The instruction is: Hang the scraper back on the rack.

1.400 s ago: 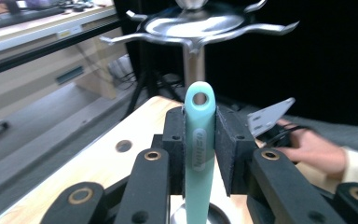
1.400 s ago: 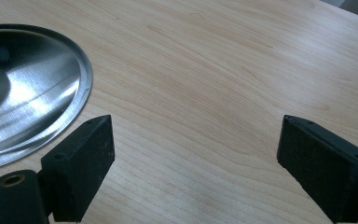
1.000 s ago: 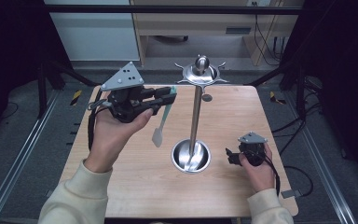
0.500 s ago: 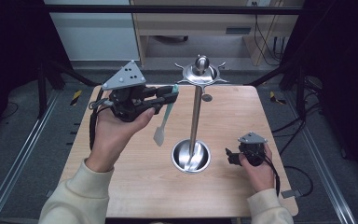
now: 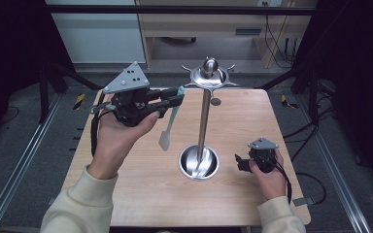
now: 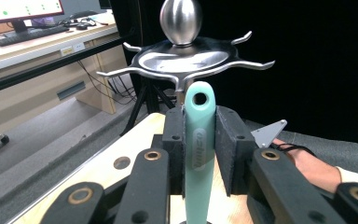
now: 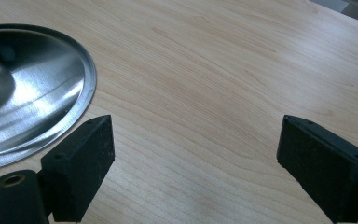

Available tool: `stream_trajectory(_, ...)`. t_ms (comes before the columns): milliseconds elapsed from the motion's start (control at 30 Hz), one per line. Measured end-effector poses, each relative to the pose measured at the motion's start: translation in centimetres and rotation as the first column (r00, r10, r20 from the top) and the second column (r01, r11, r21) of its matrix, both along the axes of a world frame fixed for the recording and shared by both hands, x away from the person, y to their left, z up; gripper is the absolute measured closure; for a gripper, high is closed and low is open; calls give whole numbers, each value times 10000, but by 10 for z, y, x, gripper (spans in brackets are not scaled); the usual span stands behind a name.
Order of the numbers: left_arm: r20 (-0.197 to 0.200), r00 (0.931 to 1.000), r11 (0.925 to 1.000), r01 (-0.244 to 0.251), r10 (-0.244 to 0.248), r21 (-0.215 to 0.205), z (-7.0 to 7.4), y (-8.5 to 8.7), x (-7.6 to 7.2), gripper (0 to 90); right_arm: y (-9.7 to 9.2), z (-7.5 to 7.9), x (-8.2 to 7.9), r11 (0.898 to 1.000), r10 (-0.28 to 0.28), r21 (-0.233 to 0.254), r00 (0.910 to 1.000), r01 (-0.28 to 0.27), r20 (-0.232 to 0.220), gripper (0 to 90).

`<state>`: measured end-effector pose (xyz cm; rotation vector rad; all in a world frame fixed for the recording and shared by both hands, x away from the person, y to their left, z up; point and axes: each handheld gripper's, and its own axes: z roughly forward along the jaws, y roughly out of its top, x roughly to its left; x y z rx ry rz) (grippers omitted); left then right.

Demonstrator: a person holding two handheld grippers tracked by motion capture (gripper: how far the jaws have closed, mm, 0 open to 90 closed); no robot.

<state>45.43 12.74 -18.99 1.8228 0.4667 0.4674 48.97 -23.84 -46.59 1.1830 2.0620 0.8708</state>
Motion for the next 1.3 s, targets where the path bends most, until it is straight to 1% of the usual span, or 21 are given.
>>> stream_trajectory(167, -70, 9999, 9999, -138, 138, -5, 0, 3, 4, 746, 1, 0, 0, 10000, -9, 18, 10000, 9, -35, 115)
stream_trajectory(333, -129, 9999, 9999, -106, 105, -47, 1, 2, 6, 746, 0, 0, 0, 10000, 15, 15, 10000, -14, -18, 115)
stream_trajectory(467, -90, 9999, 10000, -91, 91, 4, 1, 0, 6, 746, 1, 0, 0, 10000, 5, 38, 10000, -5, -43, 115)
stream_trajectory(567, -31, 9998, 9997, -219, 219, 63, 2, -1, 6, 746, 1, 0, 0, 10000, 25, 31, 10000, -25, -31, 115)
stream_trajectory(767, -104, 9998, 9998, -194, 194, 46, 1, -2, 9, 746, 1, 0, 0, 10000, 2, 70, 10000, -1, -66, 115)
stream_trajectory(900, -132, 9997, 9998, -202, 201, -40, 1, -4, 10, 746, 1, 0, 0, 10000, 10, 69, 10000, -10, -73, 115)
stream_trajectory(1167, -194, 9997, 9999, -153, 154, 23, 0, -8, 13, 746, 1, 0, 0, 10000, 24, 90, 10000, -24, -61, 115)
stream_trajectory(1300, -239, 9996, 9999, -128, 127, -28, -2, -11, 16, 746, 1, 0, 0, 10000, 44, 78, 10000, -43, -66, 115)
